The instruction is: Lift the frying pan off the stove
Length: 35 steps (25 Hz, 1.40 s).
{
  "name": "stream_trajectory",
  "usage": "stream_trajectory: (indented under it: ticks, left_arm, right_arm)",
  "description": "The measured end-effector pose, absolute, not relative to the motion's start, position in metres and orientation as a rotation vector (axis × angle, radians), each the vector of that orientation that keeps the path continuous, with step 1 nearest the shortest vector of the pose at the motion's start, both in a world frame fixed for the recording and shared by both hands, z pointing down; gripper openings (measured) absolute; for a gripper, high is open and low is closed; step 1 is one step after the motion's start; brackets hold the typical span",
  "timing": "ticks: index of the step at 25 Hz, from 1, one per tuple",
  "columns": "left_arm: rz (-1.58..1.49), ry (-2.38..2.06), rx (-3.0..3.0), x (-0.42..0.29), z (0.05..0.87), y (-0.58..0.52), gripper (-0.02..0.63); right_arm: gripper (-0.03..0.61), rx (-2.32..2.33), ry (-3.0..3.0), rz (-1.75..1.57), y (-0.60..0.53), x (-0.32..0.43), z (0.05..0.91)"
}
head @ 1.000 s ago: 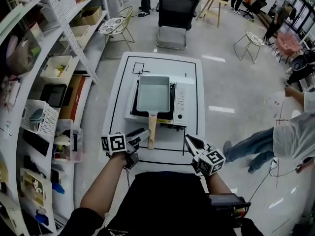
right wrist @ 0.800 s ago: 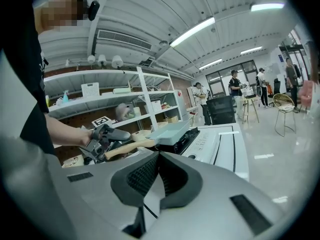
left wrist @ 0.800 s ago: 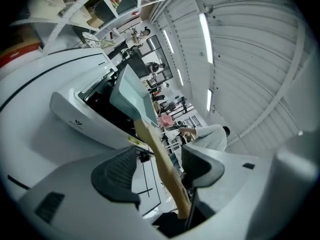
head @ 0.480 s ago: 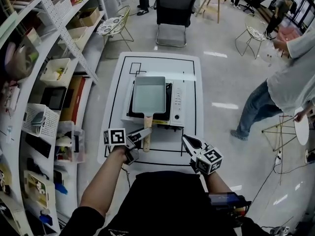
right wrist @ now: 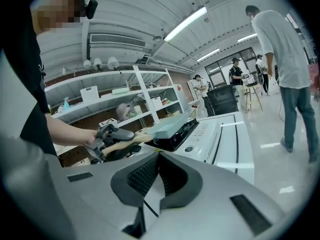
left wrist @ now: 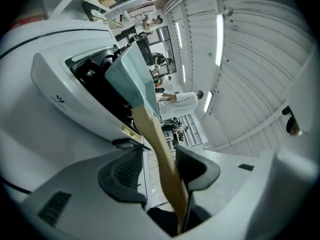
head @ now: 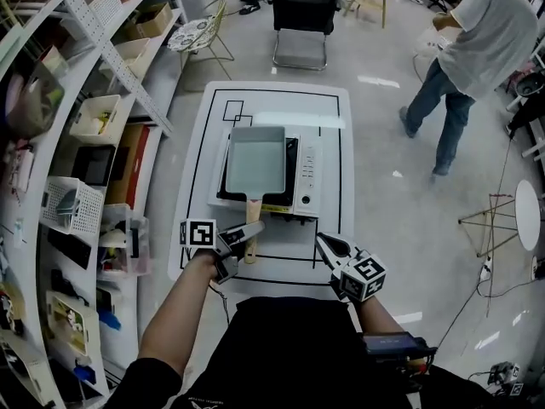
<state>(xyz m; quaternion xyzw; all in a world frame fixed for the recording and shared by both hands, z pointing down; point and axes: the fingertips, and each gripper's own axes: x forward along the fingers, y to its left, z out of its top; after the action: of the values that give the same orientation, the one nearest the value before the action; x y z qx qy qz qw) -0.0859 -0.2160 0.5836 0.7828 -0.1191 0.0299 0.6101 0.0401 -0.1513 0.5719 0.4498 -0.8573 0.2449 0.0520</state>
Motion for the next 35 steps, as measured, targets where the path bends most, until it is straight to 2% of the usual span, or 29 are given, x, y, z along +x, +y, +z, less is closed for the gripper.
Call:
stream_trajectory:
  ticks: [8,20,35]
  left_arm:
    - [0.047,-0.252,1.774,-0.080,0.578,-0.221,0.147]
    - [-0.009,-0.253,1.731,-0.080,0.577,-0.219,0.116]
    - [-0.096,-0.230,1.685,-0.073,0.564,-0.213,0.107]
  right_arm:
    - [0.025,1.364,-2.604,0.766,-0.153,0.042,0.572]
    - [0.025,1.358,-2.617,0.778,-0.158,0.045,0.575]
    - [0.025,1.338,-2.638,0.765,-0.158,0.053,0.573]
